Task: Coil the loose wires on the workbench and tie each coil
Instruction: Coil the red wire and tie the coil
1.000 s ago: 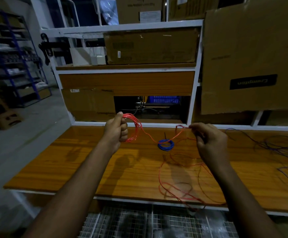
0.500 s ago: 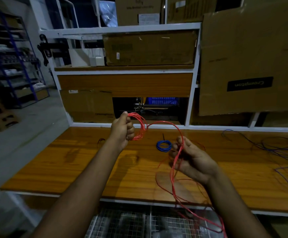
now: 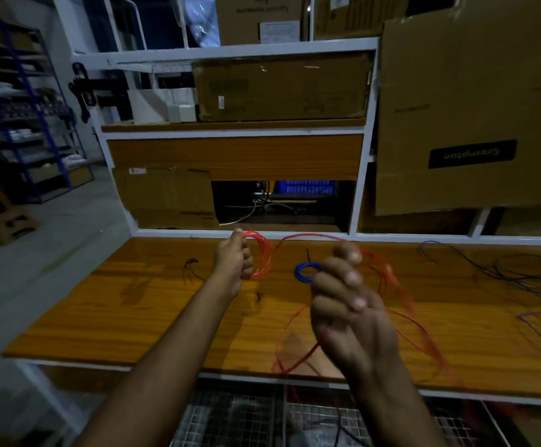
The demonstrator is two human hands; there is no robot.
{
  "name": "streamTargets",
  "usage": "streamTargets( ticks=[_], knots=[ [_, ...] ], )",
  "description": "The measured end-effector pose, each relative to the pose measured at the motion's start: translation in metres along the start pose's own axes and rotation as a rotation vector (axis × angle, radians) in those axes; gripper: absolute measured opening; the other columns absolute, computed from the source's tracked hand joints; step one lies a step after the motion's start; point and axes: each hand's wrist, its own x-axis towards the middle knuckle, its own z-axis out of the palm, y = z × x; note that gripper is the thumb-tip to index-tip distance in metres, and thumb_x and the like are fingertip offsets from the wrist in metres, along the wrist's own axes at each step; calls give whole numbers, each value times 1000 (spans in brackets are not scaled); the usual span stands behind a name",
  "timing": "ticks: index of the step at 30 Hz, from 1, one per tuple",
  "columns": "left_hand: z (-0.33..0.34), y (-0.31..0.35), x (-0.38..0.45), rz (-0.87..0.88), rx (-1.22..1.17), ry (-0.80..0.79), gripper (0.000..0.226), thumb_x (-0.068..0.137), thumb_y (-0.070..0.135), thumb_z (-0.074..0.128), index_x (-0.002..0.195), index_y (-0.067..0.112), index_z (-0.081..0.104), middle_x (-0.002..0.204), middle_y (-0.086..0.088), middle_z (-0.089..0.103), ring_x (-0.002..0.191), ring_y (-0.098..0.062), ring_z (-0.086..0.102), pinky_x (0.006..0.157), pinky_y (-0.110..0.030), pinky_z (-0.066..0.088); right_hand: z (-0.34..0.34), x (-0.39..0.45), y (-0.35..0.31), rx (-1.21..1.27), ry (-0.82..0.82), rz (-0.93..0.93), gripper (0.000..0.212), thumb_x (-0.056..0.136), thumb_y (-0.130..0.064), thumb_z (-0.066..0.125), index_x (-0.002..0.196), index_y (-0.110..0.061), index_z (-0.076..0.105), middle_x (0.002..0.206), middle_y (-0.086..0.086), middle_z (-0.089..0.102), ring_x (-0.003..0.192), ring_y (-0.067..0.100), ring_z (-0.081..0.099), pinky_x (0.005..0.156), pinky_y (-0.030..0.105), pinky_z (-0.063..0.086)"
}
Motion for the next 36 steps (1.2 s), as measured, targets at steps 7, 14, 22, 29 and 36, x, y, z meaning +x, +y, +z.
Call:
streamTargets(
  ticks=[7,14,22,29,36],
  knots=[
    [-15,-9,-2,-17,8,51,35,106,37,38,78,18,45,49,9,33,38,-6,25,36,-21,19,6,8,-36,102,396,-337,7,84,-4,58,91,-4,61,73,1,59,49,5,51,45,16,45],
    [-38,-14,-11,-12,-5,18,36,107,36,37,75,19,41,47,9,28,36,-6,22,37,-17,17,-56,-7,-78,-724,968,-236,26,103,-24,44,107,-10,65,83,3,61,70,12,56,65,24,49],
    [-53,-10,-20,64,87,-16,38,107,39,36,73,21,41,48,9,27,39,-8,21,40,-20,18,-110,-49,-100,-2316,1257,-89,18,100,-13,53,100,-9,70,93,11,70,75,21,56,63,31,41],
    [-49,-5,-18,86,77,30,36,107,35,36,75,20,42,52,7,29,41,-8,25,41,-20,19,-87,-49,-99,-2348,577,-3,17,101,-14,50,91,-16,64,91,-2,55,86,17,54,68,28,41],
    [-44,-9,-11,49,60,49,36,107,37,36,76,20,42,50,8,30,39,-6,26,38,-19,20,-97,-42,-83,-782,695,-149,24,105,-14,35,96,-17,57,79,1,54,75,14,55,74,30,46]
  ],
)
